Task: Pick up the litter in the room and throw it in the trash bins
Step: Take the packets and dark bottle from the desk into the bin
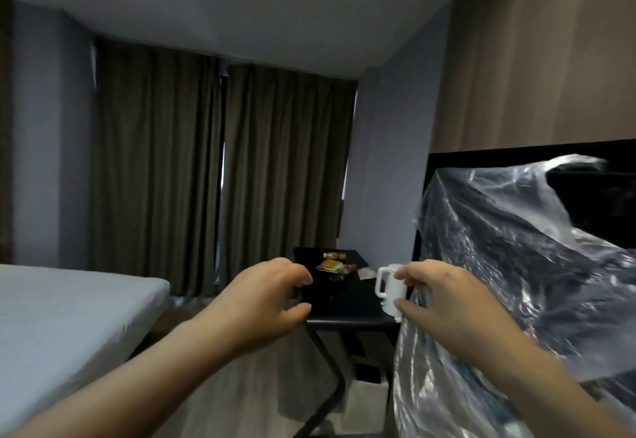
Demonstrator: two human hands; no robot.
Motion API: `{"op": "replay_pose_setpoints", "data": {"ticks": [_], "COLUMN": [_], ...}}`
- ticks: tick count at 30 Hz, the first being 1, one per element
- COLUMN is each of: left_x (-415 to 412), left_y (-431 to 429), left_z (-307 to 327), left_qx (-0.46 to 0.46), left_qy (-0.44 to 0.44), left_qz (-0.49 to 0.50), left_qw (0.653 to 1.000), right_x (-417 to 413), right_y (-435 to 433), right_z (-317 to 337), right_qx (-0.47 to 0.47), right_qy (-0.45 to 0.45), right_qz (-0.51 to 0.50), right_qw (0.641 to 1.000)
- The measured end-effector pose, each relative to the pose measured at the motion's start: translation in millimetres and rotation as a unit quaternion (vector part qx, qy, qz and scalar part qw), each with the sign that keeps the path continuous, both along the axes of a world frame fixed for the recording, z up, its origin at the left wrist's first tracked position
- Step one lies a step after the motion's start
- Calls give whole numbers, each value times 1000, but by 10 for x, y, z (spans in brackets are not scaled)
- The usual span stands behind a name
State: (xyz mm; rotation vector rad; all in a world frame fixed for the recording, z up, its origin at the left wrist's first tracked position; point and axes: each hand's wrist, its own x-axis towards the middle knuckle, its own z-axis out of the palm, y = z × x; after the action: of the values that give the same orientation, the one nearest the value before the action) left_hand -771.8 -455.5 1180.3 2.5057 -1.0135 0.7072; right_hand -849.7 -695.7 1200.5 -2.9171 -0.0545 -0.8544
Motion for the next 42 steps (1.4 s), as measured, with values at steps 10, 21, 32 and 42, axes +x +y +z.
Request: {"op": "replay_pose_setpoints", "data": {"ticks": [10, 21, 32, 42], "left_x": [1450, 3133, 5065, 6594], "left_y": [-640, -630, -85, -88], "left_z": [17, -280, -316, -505], "left_qx": [12, 8, 14, 38], "left_qy": [19, 47, 76, 90], "left_qz": [5, -30, -49, -51], "left_qw": [1000, 998, 996, 994], "right_x": [1473, 3048, 4877, 6504], "right_y": [-717, -629, 21, 59], "right_z": [-119, -416, -468, -620], "right_qx": [10, -8, 8, 12], "right_qy": [29, 55, 78, 88], "right_qz": [6, -31, -47, -58], "right_qw": [1000, 998, 996, 994]}}
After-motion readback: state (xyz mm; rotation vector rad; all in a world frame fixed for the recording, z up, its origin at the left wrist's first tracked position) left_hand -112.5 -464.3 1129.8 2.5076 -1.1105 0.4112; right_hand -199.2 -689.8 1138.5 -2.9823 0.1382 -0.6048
